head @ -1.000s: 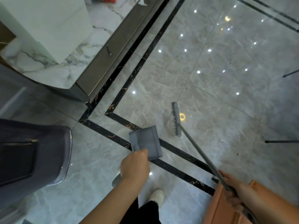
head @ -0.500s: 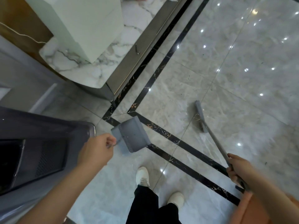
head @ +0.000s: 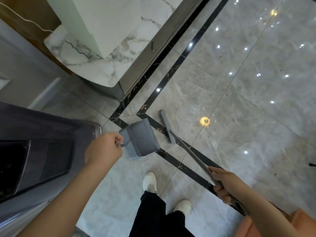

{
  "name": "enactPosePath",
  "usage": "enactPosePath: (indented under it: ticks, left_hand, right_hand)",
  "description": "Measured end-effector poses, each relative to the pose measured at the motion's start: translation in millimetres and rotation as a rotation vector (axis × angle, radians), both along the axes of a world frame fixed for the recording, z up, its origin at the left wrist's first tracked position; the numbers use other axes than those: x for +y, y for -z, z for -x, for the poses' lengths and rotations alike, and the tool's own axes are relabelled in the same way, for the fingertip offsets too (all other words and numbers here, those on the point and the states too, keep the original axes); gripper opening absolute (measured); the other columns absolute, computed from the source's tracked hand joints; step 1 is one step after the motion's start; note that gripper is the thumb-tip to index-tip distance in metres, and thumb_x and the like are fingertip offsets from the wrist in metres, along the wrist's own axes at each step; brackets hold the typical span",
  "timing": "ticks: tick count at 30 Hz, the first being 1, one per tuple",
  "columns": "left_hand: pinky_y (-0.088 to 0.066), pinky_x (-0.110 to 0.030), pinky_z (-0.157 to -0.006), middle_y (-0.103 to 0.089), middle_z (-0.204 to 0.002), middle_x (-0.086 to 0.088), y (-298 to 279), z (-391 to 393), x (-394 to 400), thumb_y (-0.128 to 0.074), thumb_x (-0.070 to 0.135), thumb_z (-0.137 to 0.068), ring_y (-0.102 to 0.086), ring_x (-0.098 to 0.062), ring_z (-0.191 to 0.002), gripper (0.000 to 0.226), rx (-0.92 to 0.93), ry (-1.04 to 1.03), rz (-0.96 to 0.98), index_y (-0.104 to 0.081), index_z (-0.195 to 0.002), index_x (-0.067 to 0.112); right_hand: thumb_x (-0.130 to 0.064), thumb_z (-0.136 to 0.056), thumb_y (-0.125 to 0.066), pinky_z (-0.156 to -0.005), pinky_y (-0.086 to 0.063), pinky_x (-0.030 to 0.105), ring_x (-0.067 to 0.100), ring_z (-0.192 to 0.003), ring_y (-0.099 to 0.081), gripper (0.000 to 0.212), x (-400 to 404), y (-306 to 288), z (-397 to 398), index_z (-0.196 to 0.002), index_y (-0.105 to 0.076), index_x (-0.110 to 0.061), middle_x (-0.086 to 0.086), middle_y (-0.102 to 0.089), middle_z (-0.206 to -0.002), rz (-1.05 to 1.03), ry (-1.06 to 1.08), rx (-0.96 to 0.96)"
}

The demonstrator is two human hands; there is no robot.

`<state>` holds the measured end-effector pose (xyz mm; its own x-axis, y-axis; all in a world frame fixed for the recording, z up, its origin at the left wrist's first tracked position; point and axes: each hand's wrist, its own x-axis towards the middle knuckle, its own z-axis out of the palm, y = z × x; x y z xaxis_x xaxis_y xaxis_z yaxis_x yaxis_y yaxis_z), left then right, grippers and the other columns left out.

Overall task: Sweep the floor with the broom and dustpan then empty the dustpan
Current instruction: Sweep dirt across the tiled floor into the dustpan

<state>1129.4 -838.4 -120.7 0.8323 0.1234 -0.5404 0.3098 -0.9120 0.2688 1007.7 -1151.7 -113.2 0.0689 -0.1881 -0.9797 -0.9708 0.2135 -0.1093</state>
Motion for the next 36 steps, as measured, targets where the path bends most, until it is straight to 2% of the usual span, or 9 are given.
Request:
enactPosePath:
  ticks: [2,7,13,18,21,26,30,33,36]
  left_hand:
    - [-0.053,-0.032,-0.073,-0.071,-0.098,0.006,1,1,2,-0.057,0.012,-0.085,-0.066,-0.024,-0.090,0.024,-0.005,0.008,0.007,-0.070,-0.095,0.029]
    - [-0.054,-0.036,-0.075,-0.071,-0.097,0.004,2,2,2,-0.057,0.013,-0.085,-0.065,-0.025,-0.090,0.022,-0.027,0.015,0.009,-0.070,-0.094,0.029]
    - [-0.055,-0.036,-0.074,-0.071,-0.097,0.004,4,3,3,-0.057,0.013,-0.086,-0.065,-0.024,-0.088,0.021,-0.037,0.028,0.001,-0.069,-0.094,0.028]
    - [-0.055,-0.034,-0.075,-0.071,-0.100,0.004,2,3,1,-0.058,0.015,-0.088,-0.066,-0.023,-0.090,0.020,-0.038,0.038,-0.006,-0.069,-0.099,0.027]
    - [-0.055,-0.034,-0.073,-0.071,-0.100,0.004,2,3,2,-0.058,0.016,-0.088,-0.066,-0.022,-0.090,0.020,-0.039,0.032,-0.004,-0.069,-0.101,0.028]
    - [-0.053,-0.032,-0.072,-0.071,-0.100,0.007,3,3,2,-0.058,0.016,-0.088,-0.065,-0.021,-0.091,0.022,-0.033,0.025,-0.010,-0.069,-0.100,0.030]
    - [-0.053,-0.033,-0.074,-0.071,-0.099,0.009,3,3,1,-0.058,0.016,-0.088,-0.065,-0.020,-0.092,0.022,-0.033,0.024,-0.013,-0.069,-0.100,0.030]
    - [-0.054,-0.033,-0.073,-0.071,-0.099,0.008,2,3,2,-0.059,0.014,-0.087,-0.065,-0.020,-0.090,0.022,-0.032,0.028,-0.007,-0.070,-0.099,0.030]
    - [-0.054,-0.034,-0.073,-0.071,-0.099,0.006,-1,4,2,-0.058,0.012,-0.086,-0.066,-0.022,-0.089,0.023,-0.032,0.031,0.002,-0.070,-0.099,0.028]
  right_hand:
    - [-0.015,-0.103,-0.035,-0.030,-0.024,0.011,0.009,-0.026,-0.026,0.032,-3,-7,-2,-0.128,-0.052,-0.025,0.005,-0.039,-0.044,0.052,0.007,-0.019]
    - [-0.015,-0.101,-0.034,-0.032,-0.025,0.014,0.010,-0.029,-0.028,0.040,18,8,-17,-0.138,-0.045,-0.026,0.007,-0.039,-0.057,0.183,-0.156,-0.051]
    - [-0.016,-0.100,-0.028,-0.032,-0.025,0.016,0.007,-0.033,-0.029,0.043,60,21,-16,-0.138,-0.044,-0.031,0.003,-0.041,-0.055,0.024,-0.304,0.018]
    - [-0.019,-0.102,-0.035,-0.032,-0.021,0.012,0.007,-0.033,-0.026,0.031,37,-11,-12,-0.125,-0.052,-0.032,0.002,-0.039,-0.050,-0.108,-0.211,0.015]
    - [-0.020,-0.102,-0.037,-0.032,-0.022,0.013,0.008,-0.033,-0.026,0.029,27,-19,-14,-0.123,-0.053,-0.032,0.002,-0.040,-0.048,-0.047,-0.214,-0.032]
    - [-0.016,-0.100,-0.033,-0.034,-0.023,0.014,0.009,-0.032,-0.028,0.040,43,12,-19,-0.134,-0.047,-0.032,0.006,-0.041,-0.058,0.049,-0.250,-0.011]
    - [-0.016,-0.101,-0.032,-0.031,-0.021,0.012,0.006,-0.031,-0.025,0.035,53,19,-15,-0.126,-0.051,-0.031,0.001,-0.038,-0.052,-0.117,-0.213,0.062]
    - [-0.018,-0.102,-0.034,-0.027,-0.018,0.010,0.003,-0.032,-0.023,0.029,36,10,-14,-0.121,-0.055,-0.025,-0.003,-0.032,-0.050,-0.308,-0.043,0.073]
    - [-0.018,-0.102,-0.035,-0.027,-0.016,0.008,0.003,-0.032,-0.021,0.029,17,0,-8,-0.121,-0.056,-0.024,-0.003,-0.028,-0.050,-0.334,-0.002,0.064]
